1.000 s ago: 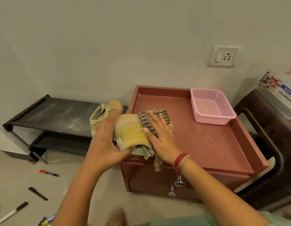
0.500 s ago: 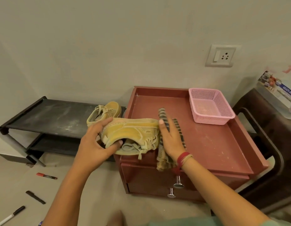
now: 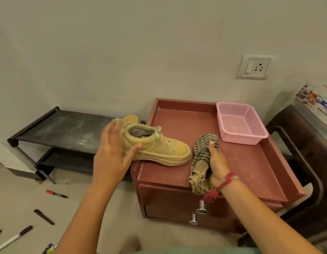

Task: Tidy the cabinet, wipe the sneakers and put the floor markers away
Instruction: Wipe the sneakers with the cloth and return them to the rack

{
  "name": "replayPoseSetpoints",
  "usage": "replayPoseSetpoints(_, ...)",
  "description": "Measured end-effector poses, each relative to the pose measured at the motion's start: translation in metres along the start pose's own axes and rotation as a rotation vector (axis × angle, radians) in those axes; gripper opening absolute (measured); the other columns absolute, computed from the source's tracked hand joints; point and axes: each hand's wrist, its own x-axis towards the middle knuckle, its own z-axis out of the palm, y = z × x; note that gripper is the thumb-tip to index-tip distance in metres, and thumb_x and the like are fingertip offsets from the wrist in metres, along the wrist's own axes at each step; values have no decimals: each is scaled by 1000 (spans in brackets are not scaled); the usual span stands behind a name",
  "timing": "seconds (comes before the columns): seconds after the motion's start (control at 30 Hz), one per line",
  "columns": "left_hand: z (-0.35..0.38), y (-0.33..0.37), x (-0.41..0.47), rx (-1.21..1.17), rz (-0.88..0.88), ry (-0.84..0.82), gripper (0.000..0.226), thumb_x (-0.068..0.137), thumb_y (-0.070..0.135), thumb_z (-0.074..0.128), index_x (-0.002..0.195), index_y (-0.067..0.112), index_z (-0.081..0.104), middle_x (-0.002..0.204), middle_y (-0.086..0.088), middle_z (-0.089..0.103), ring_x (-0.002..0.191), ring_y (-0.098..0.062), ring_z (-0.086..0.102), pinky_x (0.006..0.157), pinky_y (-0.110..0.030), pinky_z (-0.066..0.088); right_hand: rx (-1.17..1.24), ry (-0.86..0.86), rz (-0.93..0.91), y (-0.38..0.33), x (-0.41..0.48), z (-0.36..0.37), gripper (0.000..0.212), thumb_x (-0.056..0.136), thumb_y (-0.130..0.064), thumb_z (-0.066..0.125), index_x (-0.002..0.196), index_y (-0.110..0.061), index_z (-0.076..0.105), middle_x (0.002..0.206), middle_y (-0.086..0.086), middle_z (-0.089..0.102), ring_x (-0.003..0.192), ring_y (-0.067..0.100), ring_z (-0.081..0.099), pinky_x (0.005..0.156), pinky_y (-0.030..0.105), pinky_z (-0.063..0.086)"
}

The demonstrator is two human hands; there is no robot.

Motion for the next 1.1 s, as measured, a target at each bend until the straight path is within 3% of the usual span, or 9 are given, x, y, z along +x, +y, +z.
replayPoseSetpoints(0.07,8,-3,-2,108,79,-143,76,77,60,65,140,28,38,154,-6,18,135,-28,34,89,-48,52,-35,-58,33,-4,-1,-2,31,96,-39,45,107,-14,59,88,9,65,70,23,61,69,38,52)
replayPoseSetpoints(0.13,17,-6,-5,239,119,-230,103,60,58,80,145,28,31,158,-10,5,144,-34,15,106,-61,32,-74,-119,29,-5,-5,1,31,97,-39,44,105,-14,59,87,7,65,71,21,61,66,34,51)
replayPoseSetpoints(0.2,25,1,-5,433,255,-245,128,46,53,89,150,21,22,158,-15,6,145,-39,7,108,-68,14,-88,-149,26,-3,-6,5,31,97,-38,44,108,-13,59,91,7,65,75,20,61,69,34,51)
replayPoseSetpoints(0.27,36,13,-2,593,425,-289,137,41,47,90,151,16,16,157,-15,12,145,-37,10,109,-69,12,-94,-149,37,-4,-5,6,31,96,-38,45,109,-13,59,94,7,66,78,21,61,72,35,50)
replayPoseSetpoints(0.47,66,18,16,962,486,-210,91,70,14,62,150,17,19,156,-13,16,144,-36,14,110,-67,3,-69,-122,94,-9,0,-2,27,96,-38,46,100,-14,59,86,8,64,72,23,61,69,37,52)
replayPoseSetpoints(0.6,68,20,29,948,514,-235,79,66,13,68,139,18,37,148,-14,29,132,-39,31,100,-62,25,-135,-150,79,-8,-3,-6,29,96,-39,46,96,-14,60,86,10,65,76,25,62,78,43,53)
replayPoseSetpoints(0.73,50,32,38,869,368,-377,85,51,20,83,130,24,51,142,-13,43,127,-40,44,100,-67,24,-139,-141,29,-13,-3,-11,30,96,-40,45,100,-14,59,98,13,66,92,32,63,89,49,51)
replayPoseSetpoints(0.9,7,46,42,751,191,-636,94,66,44,71,143,41,18,153,0,16,141,-26,20,113,-60,13,-142,-106,-145,-17,-11,-8,39,96,-41,43,120,-14,57,114,10,65,106,30,60,97,52,45)
replayPoseSetpoints(1.1,-11,33,22,508,149,-649,100,60,55,71,145,45,19,155,5,16,144,-22,15,115,-58,4,-237,-250,-330,-21,-47,3,32,96,-38,41,116,-19,58,111,-2,65,104,12,60,92,28,46)
